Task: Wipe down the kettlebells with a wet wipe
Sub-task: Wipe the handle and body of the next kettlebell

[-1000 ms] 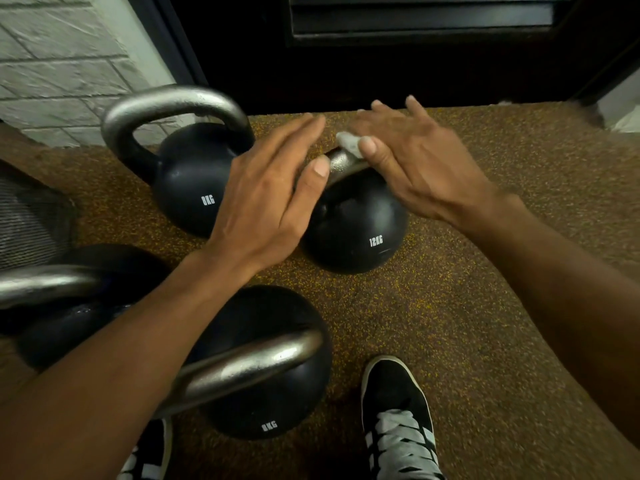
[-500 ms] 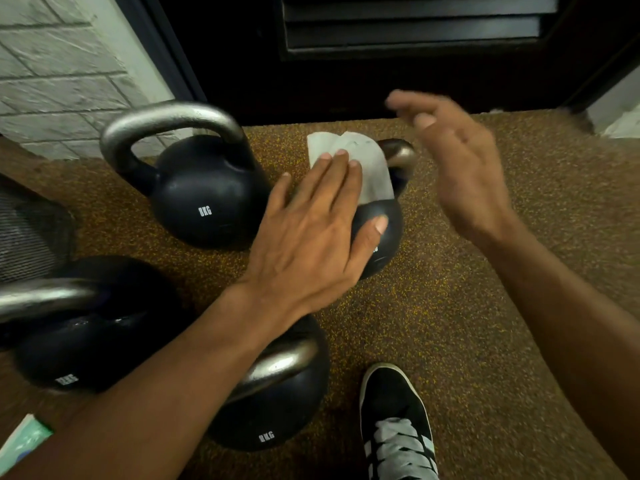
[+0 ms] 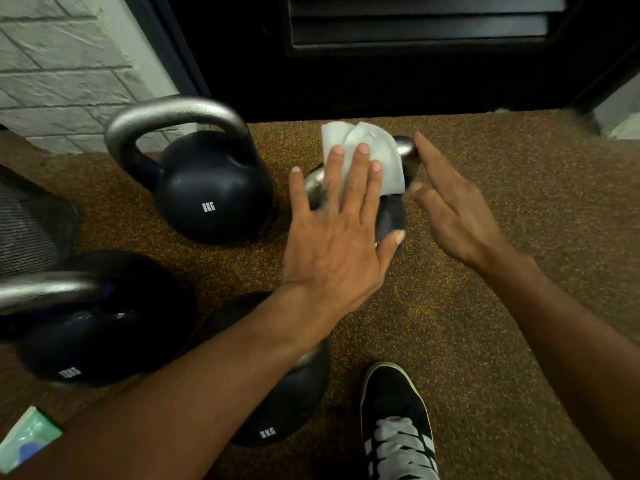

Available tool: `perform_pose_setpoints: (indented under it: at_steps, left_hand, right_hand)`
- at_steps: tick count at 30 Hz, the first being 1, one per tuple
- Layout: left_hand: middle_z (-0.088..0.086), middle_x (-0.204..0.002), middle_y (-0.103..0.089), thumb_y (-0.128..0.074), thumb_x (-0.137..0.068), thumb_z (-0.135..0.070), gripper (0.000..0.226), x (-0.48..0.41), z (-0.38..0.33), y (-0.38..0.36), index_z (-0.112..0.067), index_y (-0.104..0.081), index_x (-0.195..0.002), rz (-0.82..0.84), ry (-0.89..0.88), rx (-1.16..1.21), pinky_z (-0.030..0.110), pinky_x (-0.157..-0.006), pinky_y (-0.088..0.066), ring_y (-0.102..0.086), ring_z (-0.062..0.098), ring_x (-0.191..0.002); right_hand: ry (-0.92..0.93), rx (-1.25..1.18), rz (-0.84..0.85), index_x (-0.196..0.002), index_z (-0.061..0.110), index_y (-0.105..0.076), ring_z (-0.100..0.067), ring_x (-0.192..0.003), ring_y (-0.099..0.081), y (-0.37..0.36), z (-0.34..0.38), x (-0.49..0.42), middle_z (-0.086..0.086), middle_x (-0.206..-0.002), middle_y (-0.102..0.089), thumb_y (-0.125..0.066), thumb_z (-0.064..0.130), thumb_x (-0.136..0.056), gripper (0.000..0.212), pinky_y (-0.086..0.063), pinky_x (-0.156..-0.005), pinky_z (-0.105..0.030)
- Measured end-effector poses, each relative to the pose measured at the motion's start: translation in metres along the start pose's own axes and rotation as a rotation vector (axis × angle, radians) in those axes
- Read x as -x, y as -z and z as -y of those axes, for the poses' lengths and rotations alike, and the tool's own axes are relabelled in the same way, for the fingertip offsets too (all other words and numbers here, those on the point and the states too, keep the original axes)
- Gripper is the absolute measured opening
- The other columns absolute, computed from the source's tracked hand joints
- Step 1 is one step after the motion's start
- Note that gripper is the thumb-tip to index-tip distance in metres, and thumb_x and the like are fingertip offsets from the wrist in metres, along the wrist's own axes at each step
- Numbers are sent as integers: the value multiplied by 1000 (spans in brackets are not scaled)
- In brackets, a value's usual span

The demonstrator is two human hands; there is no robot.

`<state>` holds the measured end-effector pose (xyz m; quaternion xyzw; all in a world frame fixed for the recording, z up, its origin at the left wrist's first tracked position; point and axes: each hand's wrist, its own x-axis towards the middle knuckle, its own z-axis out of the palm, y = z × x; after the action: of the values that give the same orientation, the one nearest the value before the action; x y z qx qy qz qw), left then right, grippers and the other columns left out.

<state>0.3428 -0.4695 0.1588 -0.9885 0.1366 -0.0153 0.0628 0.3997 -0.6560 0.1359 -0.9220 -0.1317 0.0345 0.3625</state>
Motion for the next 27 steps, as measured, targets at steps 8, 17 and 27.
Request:
perform_pose_setpoints:
  at_steps: [8,17,27]
  left_hand:
    - [14,-171,0,-9,-103,-63,81,15,24,4,-9,-1,-163,8,27,58,65,-119,-20,-13,33,-157]
    - [12,-170,-14,-14,-102,-65,82,-24,-1,14,-9,-11,-163,-18,-3,68,68,-116,-21,-16,33,-155]
    - [13,-171,4,-7,-100,-67,85,-2,8,-1,-10,1,-163,-15,-26,-78,69,-116,-17,-5,36,-157]
  right_hand:
    - [-27,-10,-7,-163,27,-14,-3,-148,-18,-1,4,1,3,-168,-20,-35,35,-101,66,-17,-121,-30]
    - [-24,5,-12,-163,22,-15,-14,-152,-23,-2,6,0,0,-168,-21,-35,31,-99,67,-22,-117,-28]
    - [-48,11,-10,-163,24,-14,-13,-151,-23,-2,8,2,1,-168,-21,-38,29,-100,67,-16,-109,-17]
